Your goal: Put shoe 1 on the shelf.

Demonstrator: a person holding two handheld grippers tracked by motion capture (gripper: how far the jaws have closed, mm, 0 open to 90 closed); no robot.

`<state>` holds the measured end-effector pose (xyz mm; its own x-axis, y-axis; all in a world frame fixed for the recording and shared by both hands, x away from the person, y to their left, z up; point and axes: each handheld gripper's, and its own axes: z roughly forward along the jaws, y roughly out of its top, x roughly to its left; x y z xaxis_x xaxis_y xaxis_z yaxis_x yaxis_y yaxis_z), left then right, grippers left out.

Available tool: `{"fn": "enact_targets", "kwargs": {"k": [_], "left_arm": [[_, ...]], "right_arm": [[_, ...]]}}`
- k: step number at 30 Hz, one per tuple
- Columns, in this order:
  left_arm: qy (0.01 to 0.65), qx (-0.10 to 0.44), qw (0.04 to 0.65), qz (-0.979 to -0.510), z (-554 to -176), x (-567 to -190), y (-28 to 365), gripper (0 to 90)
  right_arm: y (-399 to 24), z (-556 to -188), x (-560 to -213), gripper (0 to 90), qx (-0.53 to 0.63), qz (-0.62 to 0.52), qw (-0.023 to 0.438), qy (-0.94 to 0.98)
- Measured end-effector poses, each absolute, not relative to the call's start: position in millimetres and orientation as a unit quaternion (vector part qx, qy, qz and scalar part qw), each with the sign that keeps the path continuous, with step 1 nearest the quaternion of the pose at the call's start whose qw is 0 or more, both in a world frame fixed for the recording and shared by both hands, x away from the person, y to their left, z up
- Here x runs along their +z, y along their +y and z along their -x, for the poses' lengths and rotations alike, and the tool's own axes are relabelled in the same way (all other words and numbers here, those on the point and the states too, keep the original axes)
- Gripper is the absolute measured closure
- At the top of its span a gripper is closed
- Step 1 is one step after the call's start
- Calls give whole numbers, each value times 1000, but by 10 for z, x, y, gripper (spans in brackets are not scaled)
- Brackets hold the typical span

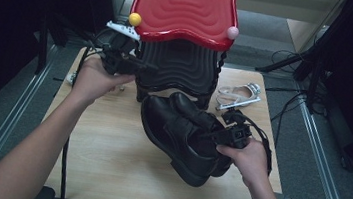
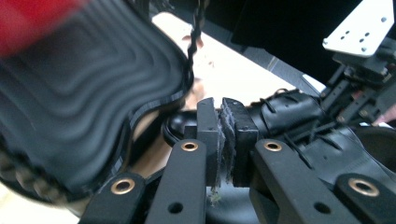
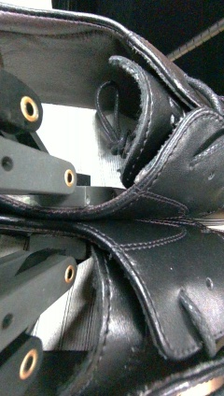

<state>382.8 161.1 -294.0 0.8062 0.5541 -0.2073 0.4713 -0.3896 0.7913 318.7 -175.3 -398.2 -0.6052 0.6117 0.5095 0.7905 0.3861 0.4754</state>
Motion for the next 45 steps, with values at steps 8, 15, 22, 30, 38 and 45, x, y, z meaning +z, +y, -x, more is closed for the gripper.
{"fn": "enact_targets", "kwargs": {"k": [8, 15, 22, 30, 38, 45], "left_arm": [[298, 60, 460, -835, -4132, -2468, 1368, 861], [298, 71, 449, -840, -4455, -2242, 1175, 862], [300, 85, 440, -842, -4688, -2136, 1077, 862], [320, 90, 425, -842, -4854, -2264, 1017, 872], [316, 79, 441, -836, -4879, -2314, 993, 896], [323, 77, 445, -832, -4920, -2357, 1031, 899]], "right_arm": [[-1829, -3267, -3576, 826, -388, 420, 123, -811], [-1815, -3430, -3352, 826, -410, 429, 107, -798], [-1724, -3656, -3295, 826, -430, 450, 81, -778], [-1510, -3871, -3333, 826, -438, 483, 18, -758], [-1269, -4002, -3533, 827, -440, 511, -25, -738], [-1101, -4081, -3742, 826, -443, 530, -63, -720]]}}
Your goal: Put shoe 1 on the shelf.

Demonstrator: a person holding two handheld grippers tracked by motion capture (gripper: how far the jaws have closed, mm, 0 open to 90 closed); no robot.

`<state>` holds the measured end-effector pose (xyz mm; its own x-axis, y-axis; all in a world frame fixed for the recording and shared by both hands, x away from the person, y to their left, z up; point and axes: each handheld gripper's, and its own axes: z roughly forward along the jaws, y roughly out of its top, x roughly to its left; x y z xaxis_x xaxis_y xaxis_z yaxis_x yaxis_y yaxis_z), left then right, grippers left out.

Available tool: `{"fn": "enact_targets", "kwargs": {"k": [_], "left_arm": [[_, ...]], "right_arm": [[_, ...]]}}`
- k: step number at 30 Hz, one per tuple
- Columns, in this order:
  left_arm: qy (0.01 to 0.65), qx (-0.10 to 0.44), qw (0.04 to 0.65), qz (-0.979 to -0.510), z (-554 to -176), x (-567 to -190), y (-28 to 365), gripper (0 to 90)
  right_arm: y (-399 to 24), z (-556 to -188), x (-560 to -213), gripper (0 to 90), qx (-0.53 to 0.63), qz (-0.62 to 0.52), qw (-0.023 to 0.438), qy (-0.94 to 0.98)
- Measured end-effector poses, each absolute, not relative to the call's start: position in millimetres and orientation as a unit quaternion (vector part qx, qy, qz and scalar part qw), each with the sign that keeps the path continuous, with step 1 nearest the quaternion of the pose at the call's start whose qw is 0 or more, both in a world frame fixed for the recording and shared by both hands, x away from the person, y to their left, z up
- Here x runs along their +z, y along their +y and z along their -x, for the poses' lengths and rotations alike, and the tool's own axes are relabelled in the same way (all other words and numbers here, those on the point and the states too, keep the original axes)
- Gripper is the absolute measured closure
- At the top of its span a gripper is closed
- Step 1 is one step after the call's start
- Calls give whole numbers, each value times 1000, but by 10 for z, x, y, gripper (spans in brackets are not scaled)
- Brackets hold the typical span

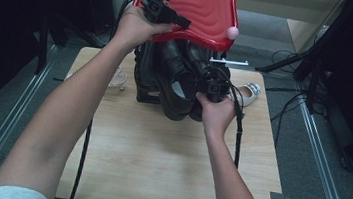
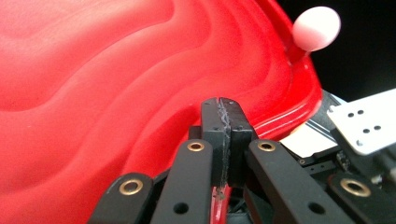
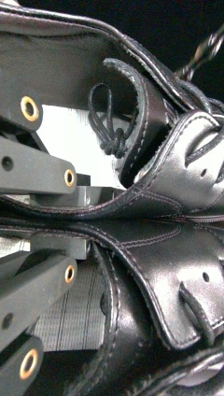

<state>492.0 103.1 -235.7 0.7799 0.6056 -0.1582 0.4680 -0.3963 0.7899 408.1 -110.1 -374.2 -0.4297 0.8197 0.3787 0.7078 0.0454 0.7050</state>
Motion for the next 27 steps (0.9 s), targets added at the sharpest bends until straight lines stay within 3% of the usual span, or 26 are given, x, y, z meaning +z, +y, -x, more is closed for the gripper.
{"fn": "enact_targets", "kwargs": {"k": [11, 17, 27], "left_arm": [[319, 83, 453, -828, -4910, -2383, 1021, 900], [317, 83, 454, -828, -4915, -2386, 1018, 900], [321, 80, 459, -824, -4913, -2396, 1023, 900]], "right_arm": [[-839, -4170, -3881, 824, 442, -548, 108, 702], [-824, -4297, -3843, 822, 459, -576, 90, 670], [-580, -4391, -3804, 783, 440, -603, 117, 655]]}}
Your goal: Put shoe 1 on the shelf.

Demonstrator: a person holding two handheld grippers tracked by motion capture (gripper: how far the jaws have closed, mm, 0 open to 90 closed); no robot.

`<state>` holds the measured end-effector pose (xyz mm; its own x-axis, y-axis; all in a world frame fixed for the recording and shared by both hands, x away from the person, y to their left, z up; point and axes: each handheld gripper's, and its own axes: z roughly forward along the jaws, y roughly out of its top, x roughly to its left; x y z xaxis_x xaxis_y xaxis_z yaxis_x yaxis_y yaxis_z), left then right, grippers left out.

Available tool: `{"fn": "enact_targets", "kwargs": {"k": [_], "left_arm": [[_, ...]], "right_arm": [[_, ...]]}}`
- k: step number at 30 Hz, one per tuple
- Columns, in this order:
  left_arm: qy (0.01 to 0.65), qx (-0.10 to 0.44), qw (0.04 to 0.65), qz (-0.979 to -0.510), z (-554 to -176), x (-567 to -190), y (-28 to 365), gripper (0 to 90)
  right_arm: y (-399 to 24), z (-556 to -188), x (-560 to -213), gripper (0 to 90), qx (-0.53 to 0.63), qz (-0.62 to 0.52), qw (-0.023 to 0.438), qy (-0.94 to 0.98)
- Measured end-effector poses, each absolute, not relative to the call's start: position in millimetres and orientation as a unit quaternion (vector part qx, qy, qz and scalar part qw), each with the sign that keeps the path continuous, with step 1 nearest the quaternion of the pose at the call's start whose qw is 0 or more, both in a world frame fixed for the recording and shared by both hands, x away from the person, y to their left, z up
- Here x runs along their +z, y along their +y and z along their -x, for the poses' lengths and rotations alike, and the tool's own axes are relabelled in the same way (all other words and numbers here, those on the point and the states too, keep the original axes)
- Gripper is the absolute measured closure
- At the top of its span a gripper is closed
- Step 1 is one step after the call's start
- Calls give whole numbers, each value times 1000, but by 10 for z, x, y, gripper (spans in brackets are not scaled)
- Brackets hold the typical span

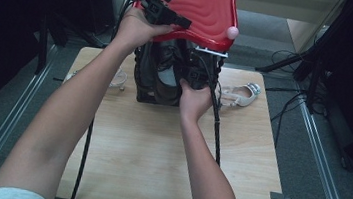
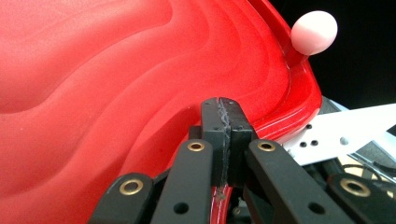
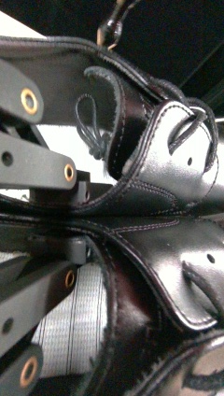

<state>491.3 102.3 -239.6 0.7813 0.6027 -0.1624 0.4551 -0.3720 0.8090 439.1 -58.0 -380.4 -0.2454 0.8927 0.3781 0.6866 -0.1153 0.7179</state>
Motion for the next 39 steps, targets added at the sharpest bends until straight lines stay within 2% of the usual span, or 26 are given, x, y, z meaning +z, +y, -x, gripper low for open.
{"fn": "enact_targets", "kwargs": {"k": [2, 6, 10, 14, 21, 26, 32, 39], "left_arm": [[319, 81, 459, -825, -4915, -2398, 1029, 900], [324, 75, 463, -822, -4926, -2404, 1044, 899], [323, 76, 463, -822, -4925, -2405, 1044, 899], [322, 76, 463, -822, -4925, -2405, 1043, 900], [321, 78, 463, -823, -4924, -2406, 1051, 900], [322, 78, 463, -822, -4923, -2408, 1050, 899], [321, 77, 464, -822, -4928, -2408, 1053, 900], [321, 77, 464, -822, -4928, -2408, 1052, 899]], "right_arm": [[-548, -4391, -3813, 728, 441, -592, 112, 665], [-532, -4399, -3820, 721, 438, -583, 111, 676], [-573, -4410, -3815, 663, 446, -576, 101, 678], [-640, -4408, -3817, 658, 462, -565, 85, 678], [-708, -4312, -3759, 610, 481, -540, 91, 684], [-800, -4160, -3744, 602, 504, -522, 106, 680], [-913, -4005, -3665, 602, 513, -502, 99, 690], [-1026, -3726, -3618, 658, 512, -458, 79, 722]]}}
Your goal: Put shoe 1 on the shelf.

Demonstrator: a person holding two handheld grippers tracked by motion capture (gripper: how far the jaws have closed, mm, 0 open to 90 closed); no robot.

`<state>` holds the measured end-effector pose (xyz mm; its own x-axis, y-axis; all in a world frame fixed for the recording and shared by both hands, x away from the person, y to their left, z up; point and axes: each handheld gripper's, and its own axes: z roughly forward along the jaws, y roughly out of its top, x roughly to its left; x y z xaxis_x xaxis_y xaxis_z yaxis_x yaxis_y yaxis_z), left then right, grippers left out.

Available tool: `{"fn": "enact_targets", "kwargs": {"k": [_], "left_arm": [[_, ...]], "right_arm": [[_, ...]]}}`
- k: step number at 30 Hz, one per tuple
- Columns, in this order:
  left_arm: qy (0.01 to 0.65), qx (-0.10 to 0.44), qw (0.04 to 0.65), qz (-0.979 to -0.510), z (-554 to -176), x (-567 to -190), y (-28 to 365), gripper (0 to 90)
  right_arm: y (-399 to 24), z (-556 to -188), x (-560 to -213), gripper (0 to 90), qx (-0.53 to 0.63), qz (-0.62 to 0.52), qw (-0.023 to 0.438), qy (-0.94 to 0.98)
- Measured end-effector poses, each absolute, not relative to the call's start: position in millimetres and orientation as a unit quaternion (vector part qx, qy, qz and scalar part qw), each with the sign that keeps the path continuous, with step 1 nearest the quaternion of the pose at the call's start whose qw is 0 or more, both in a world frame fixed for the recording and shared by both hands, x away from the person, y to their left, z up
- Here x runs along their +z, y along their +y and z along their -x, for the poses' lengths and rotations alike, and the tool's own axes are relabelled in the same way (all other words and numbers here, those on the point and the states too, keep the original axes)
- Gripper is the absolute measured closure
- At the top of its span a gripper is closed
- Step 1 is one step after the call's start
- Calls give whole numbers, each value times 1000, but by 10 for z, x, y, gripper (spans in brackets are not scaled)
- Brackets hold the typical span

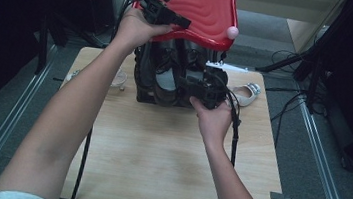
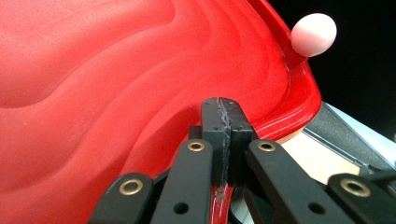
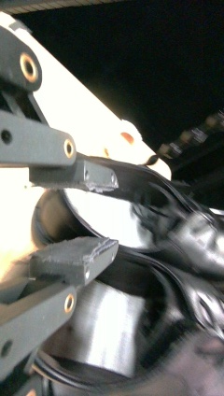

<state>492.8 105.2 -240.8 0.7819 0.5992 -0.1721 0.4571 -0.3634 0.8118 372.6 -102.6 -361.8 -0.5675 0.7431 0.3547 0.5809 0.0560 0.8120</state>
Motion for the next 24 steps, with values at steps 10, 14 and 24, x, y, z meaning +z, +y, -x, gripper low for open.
{"fn": "enact_targets", "kwargs": {"k": [10, 14, 24], "left_arm": [[322, 77, 464, -822, -4927, -2408, 1052, 899], [322, 77, 465, -821, -4924, -2410, 1051, 899], [322, 80, 466, -820, -4916, -2414, 1050, 898]], "right_arm": [[-1040, -3453, -3913, 706, 508, -416, 47, 753], [-1014, -3438, -4101, 745, 495, -409, 41, 766], [-918, -3496, -4536, 900, 472, -413, 45, 777]]}}
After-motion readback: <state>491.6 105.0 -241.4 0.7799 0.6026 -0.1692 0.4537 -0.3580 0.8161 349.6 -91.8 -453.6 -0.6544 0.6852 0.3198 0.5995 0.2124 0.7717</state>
